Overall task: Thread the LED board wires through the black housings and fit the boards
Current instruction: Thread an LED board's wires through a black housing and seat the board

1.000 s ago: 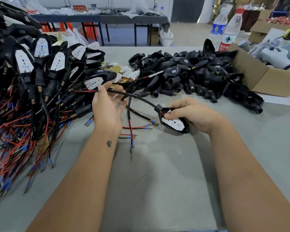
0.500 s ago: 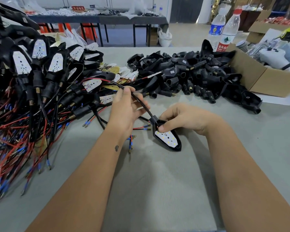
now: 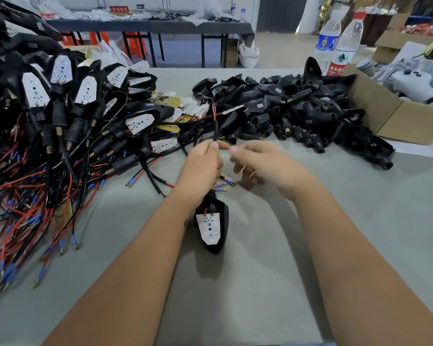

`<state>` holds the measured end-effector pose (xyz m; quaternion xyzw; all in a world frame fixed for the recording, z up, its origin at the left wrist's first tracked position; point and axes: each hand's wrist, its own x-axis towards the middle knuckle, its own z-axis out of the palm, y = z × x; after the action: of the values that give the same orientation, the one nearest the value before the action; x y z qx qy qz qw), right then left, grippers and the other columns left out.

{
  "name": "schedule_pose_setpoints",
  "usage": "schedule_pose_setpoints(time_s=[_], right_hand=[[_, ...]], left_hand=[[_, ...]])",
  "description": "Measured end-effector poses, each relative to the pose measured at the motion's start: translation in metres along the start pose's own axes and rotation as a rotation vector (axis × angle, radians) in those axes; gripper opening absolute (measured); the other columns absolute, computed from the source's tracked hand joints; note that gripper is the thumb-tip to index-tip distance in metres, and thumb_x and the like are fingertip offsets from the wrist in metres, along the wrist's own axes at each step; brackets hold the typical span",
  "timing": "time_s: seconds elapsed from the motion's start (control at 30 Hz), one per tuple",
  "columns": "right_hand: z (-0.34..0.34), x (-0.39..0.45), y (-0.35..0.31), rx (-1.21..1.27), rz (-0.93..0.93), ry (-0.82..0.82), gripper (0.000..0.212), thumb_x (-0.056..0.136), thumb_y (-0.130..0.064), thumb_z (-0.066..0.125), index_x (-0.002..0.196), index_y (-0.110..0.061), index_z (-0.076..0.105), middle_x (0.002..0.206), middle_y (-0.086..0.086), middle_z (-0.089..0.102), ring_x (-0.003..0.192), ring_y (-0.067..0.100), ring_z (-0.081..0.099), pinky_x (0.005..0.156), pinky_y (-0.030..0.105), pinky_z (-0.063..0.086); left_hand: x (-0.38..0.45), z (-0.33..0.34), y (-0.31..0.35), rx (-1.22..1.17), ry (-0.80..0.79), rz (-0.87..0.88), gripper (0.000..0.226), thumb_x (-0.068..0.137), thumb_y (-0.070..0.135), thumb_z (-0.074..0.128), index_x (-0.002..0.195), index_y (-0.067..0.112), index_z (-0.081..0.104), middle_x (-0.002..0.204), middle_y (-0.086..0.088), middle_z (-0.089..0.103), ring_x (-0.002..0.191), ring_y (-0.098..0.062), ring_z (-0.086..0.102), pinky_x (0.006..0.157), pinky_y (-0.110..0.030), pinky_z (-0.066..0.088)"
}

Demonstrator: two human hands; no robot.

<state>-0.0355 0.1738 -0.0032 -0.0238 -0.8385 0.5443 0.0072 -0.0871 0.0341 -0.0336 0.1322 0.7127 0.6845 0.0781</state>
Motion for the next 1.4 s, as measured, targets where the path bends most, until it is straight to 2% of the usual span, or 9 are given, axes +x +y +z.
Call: schedule_pose_setpoints(time_s=[0.1,0.3,0.43,0.57,0.73,0.93,1.13,1.27,1.4], right_hand=[[0.011,0.013,0.004,0.157,0.004,0.223,0.029,0.098,-0.035,0.052,0.096,-0.011,0.068,0.080,-0.001,0.062,0.056,0.011,0.051,0.054,0.023,0.039],[0.029,0.022,0.005,0.248,-0.115,0.296,0.017,0.095,-0.016,0.057,0.084,-0.013,0.070,0.054,-0.015,0.054,0.054,0.002,0.047,0.055,0.018,0.040],[0.029,0.021,0.004,0.278,-0.118,0.254,0.020,0.097,-0.013,0.053,0.080,-0.011,0.064,0.057,-0.005,0.053,0.046,0.009,0.040,0.046,0.020,0.032],[0.033,0.016,0.003,0.182,-0.135,0.084,0.019,0.099,-0.008,0.049,0.085,-0.008,0.061,0.058,0.003,0.062,0.036,0.011,0.043,0.035,0.019,0.033],[0.035,0.013,0.000,0.059,-0.192,-0.028,0.019,0.099,-0.005,0.050,0.091,0.008,0.061,0.057,0.002,0.059,0.033,0.005,0.040,0.036,0.013,0.032],[0.032,0.012,-0.003,0.097,-0.174,0.013,0.018,0.097,-0.008,0.054,0.092,0.006,0.065,0.057,0.000,0.058,0.037,0.005,0.041,0.040,0.016,0.036],[0.008,0.028,0.015,-0.168,-0.080,0.484,0.017,0.091,-0.018,0.054,0.100,-0.020,0.069,0.093,-0.007,0.066,0.089,0.012,0.060,0.081,0.030,0.048],[-0.009,0.052,0.029,-0.361,0.057,0.487,0.042,0.090,-0.021,0.053,0.131,-0.016,0.053,0.124,0.002,0.045,0.118,0.022,0.047,0.086,0.029,0.035],[-0.005,0.068,0.035,-0.628,0.122,0.506,0.033,0.092,-0.031,0.053,0.120,-0.012,0.056,0.128,0.006,0.042,0.119,0.029,0.040,0.092,0.034,0.032]], left_hand=[[0.000,0.002,-0.001,0.083,-0.015,0.019,0.033,0.102,0.022,0.034,0.085,0.018,0.063,0.041,0.013,0.038,0.036,-0.005,0.030,0.044,-0.023,0.026],[-0.007,0.009,0.000,0.260,0.036,0.042,0.042,0.083,0.041,0.039,0.085,0.006,0.061,0.057,0.003,0.054,0.056,-0.017,0.050,0.061,-0.038,0.041],[0.002,0.005,0.006,-0.146,0.168,-0.115,0.029,0.102,0.032,0.038,0.097,0.018,0.062,0.078,0.002,0.069,0.075,-0.014,0.067,0.069,-0.036,0.058],[0.009,-0.008,0.009,-0.417,0.036,-0.109,0.036,0.107,0.031,0.031,0.106,0.016,0.064,0.094,0.001,0.076,0.088,-0.011,0.071,0.074,-0.027,0.058],[0.014,-0.017,0.009,-0.583,0.203,-0.057,0.022,0.102,0.015,0.047,0.092,0.012,0.066,0.059,0.003,0.064,0.062,-0.010,0.064,0.060,-0.024,0.054],[0.014,-0.011,0.011,-0.691,0.270,0.052,0.023,0.104,0.013,0.044,0.090,0.009,0.062,0.058,0.002,0.060,0.058,-0.012,0.065,0.061,-0.026,0.057],[0.018,-0.013,0.003,-0.472,0.375,0.057,0.028,0.105,0.007,0.036,0.097,0.012,0.062,0.064,0.000,0.046,0.046,-0.005,0.052,0.051,-0.019,0.050],[0.019,-0.012,0.002,-0.390,0.413,0.037,0.031,0.103,0.003,0.035,0.129,0.010,0.051,0.068,-0.003,0.056,0.046,-0.004,0.053,0.046,-0.018,0.046],[0.017,-0.014,0.000,-0.281,0.374,0.052,0.031,0.101,0.004,0.039,0.126,0.016,0.053,0.062,0.005,0.063,0.041,-0.001,0.037,0.041,-0.013,0.031]])
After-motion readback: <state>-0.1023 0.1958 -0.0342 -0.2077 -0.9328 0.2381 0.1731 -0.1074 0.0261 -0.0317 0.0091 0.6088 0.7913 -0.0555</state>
